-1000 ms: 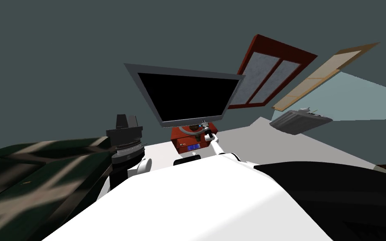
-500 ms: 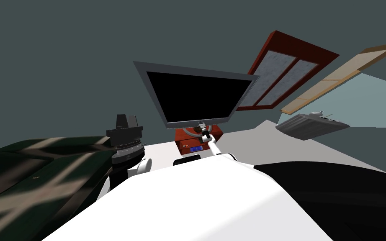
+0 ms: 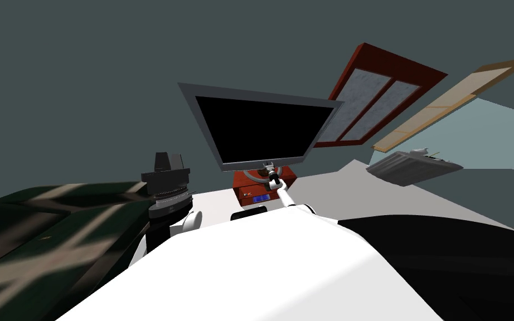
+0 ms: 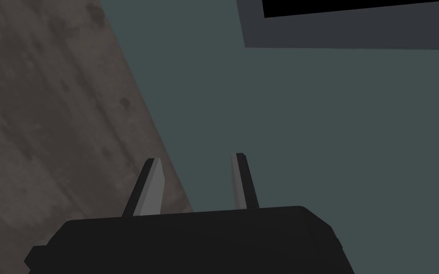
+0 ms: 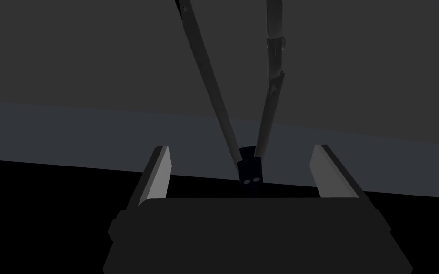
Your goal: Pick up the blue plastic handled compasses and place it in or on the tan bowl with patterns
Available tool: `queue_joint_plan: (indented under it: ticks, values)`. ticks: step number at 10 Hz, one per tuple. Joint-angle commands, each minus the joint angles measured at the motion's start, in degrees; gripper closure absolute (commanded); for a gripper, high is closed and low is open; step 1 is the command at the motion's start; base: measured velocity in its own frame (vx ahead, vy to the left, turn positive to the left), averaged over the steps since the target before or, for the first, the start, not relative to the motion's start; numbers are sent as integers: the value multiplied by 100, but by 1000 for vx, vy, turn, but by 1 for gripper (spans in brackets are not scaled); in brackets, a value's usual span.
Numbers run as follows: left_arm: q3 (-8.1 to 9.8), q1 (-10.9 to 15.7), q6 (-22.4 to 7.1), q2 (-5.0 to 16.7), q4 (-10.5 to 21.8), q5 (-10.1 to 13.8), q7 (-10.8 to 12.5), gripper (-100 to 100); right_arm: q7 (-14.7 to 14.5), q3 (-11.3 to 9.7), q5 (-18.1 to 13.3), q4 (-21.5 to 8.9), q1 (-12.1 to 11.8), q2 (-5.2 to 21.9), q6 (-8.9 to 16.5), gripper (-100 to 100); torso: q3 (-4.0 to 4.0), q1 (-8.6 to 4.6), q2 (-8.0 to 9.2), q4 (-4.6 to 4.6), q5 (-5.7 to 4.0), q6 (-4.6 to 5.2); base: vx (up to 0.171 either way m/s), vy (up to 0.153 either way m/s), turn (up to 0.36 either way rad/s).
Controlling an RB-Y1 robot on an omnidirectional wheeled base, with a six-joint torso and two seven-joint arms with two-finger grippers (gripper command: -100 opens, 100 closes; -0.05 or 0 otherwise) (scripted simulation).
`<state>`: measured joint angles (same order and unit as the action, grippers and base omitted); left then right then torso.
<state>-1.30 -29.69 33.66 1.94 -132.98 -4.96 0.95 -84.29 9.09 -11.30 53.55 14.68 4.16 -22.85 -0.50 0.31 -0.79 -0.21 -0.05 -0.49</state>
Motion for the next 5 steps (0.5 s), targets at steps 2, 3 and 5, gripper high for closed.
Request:
queue_joint_plan:
  ticks: [2,3,5]
  values:
    - [0,0,0,0,0,0,0,0,365,197,-421,8,211,-10,132,-100,4,1,7,2,0,-1,-45,2,1]
    - [0,1,0,0,0,0,0,0,405,197,-501,8,211,-10,132,-100,11,0,17,6,1,1,-51,2,-2]
    - [0,1,0,0,0,0,0,0,777,394,-881,17,422,-20,264,-100,11,0,16,6,1,0,-52,7,-1]
